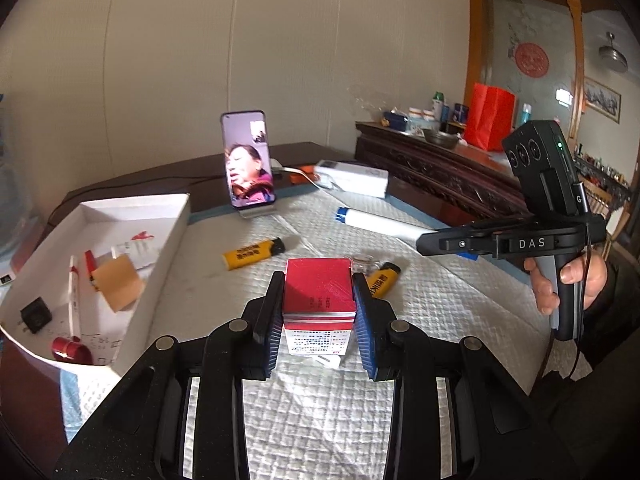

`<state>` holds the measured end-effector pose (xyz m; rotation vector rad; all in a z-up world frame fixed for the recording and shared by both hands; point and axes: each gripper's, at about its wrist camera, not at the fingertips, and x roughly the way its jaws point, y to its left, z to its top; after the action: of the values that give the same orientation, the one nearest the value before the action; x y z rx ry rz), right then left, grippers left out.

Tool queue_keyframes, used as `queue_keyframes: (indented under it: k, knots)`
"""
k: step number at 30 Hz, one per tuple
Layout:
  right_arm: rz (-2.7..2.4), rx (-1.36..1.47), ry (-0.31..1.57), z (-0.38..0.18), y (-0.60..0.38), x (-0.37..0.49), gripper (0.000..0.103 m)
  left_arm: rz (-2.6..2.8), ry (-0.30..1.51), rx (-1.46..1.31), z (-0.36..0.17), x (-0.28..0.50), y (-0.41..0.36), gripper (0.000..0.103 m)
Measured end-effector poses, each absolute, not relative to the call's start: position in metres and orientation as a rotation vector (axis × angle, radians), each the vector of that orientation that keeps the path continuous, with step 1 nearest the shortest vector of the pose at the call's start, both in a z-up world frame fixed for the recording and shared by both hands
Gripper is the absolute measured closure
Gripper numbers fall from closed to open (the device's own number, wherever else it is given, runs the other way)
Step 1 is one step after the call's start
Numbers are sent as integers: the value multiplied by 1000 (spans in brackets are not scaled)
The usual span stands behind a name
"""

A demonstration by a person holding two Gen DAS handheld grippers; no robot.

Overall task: Organize rigid objects
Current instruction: 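Carry the red box and marker with both tools over the white tray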

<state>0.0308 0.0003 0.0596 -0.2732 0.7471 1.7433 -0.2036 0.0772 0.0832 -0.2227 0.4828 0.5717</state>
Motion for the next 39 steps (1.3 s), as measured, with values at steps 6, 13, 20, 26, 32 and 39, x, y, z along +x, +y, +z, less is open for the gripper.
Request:
queue_keyframes:
  k: [6, 13, 20, 26, 32, 39]
  knots:
    - [1764, -260, 727, 72, 4, 27, 90, 648, 431, -220, 94, -228, 84, 72]
    - [1791, -255, 701, 90, 16, 20, 90, 827, 326, -228, 119, -281, 102, 72]
    - [1831, -244, 713, 112, 43, 10, 90, 1017, 233, -276, 136, -336, 131, 72]
    - [1863, -237, 739, 133, 77, -5, 90, 1095, 197, -318, 141, -362, 155, 72]
    - [1848, -272, 833, 130, 131, -26, 90, 1130, 196, -354, 136, -361, 181, 72]
    - [1757, -257, 1027, 95, 205, -53, 90, 1161, 201, -442, 111, -356, 209, 72]
